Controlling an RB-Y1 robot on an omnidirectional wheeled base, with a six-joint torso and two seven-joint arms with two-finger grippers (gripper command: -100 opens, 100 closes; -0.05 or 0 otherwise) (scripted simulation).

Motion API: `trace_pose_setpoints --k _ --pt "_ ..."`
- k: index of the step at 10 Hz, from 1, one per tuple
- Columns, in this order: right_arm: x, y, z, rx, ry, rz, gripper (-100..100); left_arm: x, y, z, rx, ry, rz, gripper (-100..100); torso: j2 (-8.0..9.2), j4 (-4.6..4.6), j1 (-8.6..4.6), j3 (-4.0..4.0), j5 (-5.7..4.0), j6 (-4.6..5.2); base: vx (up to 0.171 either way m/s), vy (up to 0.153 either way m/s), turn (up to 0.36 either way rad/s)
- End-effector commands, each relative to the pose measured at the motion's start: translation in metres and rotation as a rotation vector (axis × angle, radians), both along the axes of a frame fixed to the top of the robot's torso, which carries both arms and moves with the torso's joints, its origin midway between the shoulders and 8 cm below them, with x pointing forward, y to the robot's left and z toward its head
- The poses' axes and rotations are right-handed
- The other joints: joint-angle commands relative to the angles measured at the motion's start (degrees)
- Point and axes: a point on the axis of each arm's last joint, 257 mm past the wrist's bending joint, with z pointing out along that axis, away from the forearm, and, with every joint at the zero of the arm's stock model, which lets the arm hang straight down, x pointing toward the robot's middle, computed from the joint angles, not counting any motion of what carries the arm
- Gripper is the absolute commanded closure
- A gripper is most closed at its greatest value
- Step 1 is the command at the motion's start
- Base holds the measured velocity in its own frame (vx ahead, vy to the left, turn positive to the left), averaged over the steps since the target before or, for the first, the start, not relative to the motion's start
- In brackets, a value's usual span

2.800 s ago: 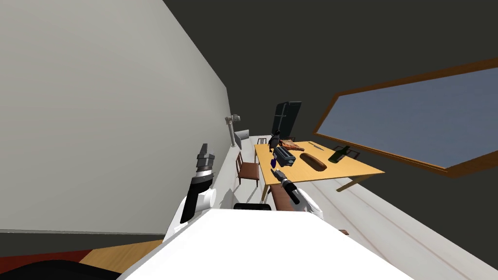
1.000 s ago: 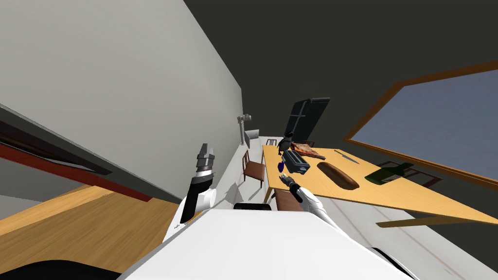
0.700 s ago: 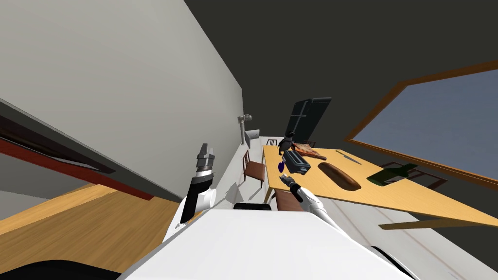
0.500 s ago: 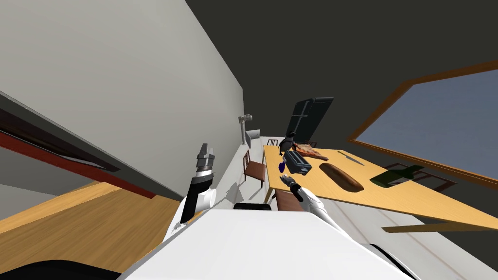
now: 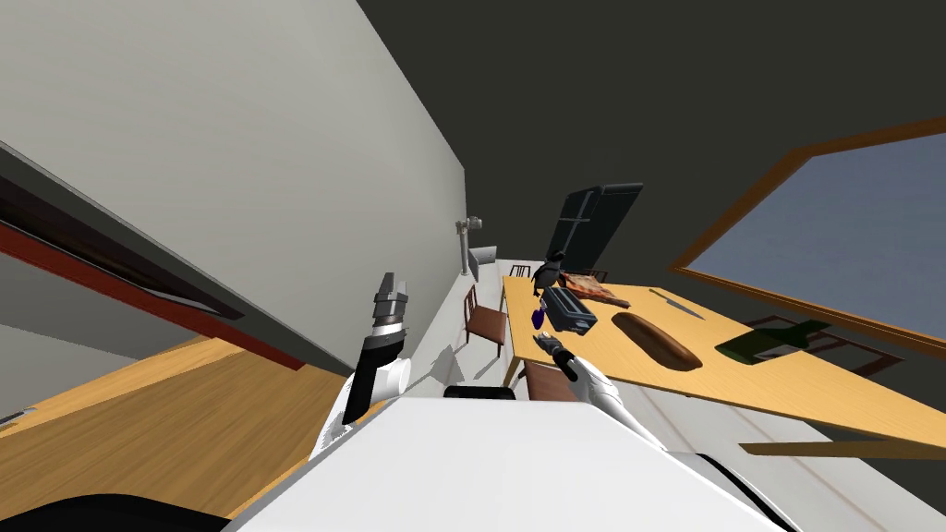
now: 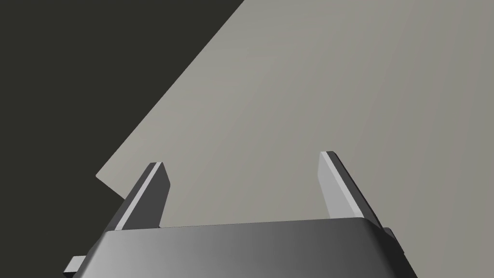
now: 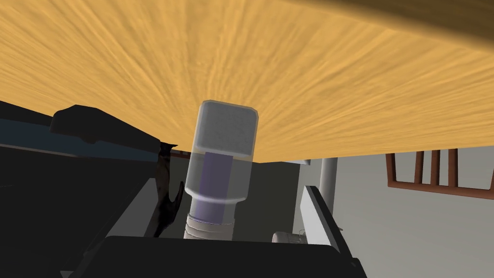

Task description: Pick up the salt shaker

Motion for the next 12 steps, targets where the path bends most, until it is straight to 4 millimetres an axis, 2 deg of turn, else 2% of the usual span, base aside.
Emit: trace_pose_setpoints --k 1,12 --pt "-0.001 -0.006 -0.002 -0.004 0.004 -0.006 -100 0.000 0.000 0.000 0.000 0.000 0.000 0 0.00 0.00 0.00 0.00 0.00 0.00 -0.006 0.003 0.053" --pt "-0.003 -0.034 -0.003 -0.004 -0.012 -0.072 -100 0.000 0.000 0.000 0.000 0.000 0.000 0 0.01 0.00 0.01 0.00 0.00 0.00 -0.007 0.004 0.050"
